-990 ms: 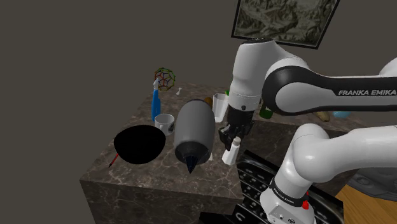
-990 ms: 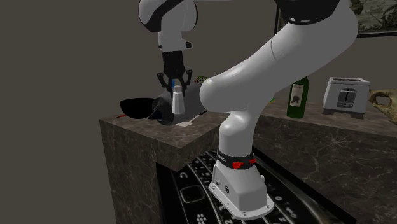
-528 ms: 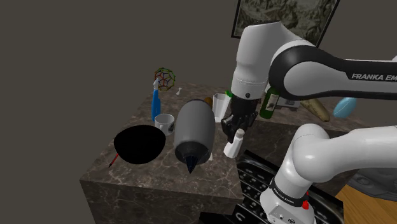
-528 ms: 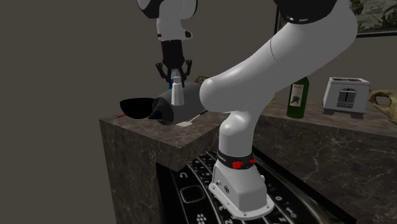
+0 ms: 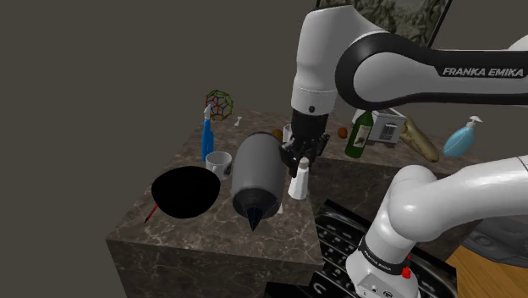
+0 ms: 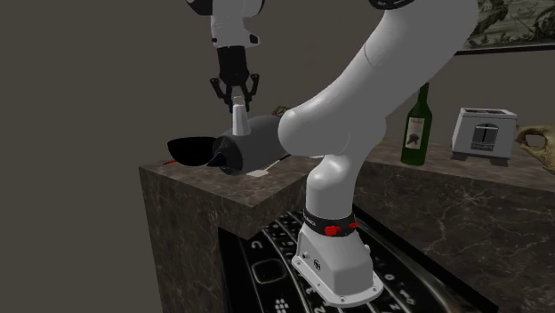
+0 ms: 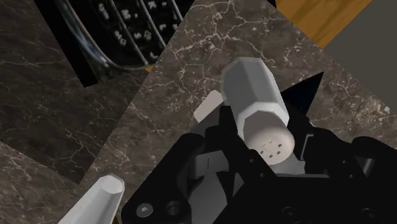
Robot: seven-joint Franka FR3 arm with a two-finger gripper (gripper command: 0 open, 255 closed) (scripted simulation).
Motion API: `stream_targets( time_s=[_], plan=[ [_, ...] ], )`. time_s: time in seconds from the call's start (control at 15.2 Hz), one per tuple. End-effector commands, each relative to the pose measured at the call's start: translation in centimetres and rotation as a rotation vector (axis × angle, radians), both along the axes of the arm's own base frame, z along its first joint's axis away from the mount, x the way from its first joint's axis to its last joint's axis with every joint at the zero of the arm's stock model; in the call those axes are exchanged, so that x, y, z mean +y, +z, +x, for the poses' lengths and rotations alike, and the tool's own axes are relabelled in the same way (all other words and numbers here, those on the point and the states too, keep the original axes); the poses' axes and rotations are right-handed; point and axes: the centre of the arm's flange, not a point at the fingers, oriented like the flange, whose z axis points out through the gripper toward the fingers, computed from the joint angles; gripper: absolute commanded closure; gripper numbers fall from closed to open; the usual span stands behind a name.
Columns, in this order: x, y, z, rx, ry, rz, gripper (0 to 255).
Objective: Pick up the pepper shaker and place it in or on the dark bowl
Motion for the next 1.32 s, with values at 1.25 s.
stream_targets(
  time_s=[1.25],
  plan=[
    [11.3,1.9,25.2,0.000,0.000,0.001,255]
  ],
)
